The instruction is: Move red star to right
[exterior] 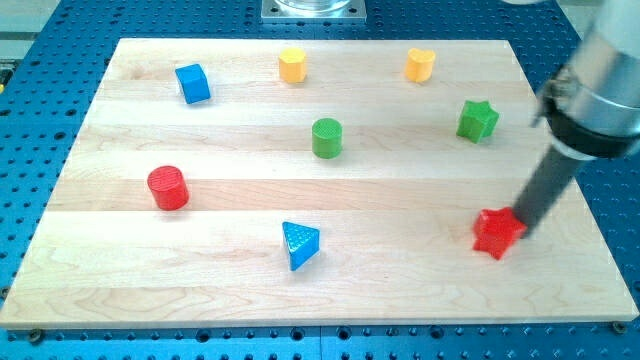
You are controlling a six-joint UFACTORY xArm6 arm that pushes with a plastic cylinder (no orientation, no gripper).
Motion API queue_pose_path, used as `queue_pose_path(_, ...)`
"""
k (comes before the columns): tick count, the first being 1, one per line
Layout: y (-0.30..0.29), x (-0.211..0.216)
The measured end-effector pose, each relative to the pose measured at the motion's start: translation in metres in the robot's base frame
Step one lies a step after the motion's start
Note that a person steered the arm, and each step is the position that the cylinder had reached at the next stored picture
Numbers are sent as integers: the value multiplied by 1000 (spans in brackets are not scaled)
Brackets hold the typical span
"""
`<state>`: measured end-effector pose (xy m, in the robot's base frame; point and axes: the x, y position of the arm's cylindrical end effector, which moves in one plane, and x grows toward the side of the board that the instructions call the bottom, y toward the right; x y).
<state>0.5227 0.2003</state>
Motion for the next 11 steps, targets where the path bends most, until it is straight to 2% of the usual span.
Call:
queue_pose_path(2, -83, -7)
queue_pose_path(3, -133, 28)
queue_pose_path(4, -135, 62)
queue_pose_path(5, -182, 33)
queue_pose_path(6, -139, 7)
queue_pose_path(7, -120, 5)
queue_pose_path(8, -126, 32)
queue_pose_path(9, -76, 20)
queue_pose_path(11, -34, 7)
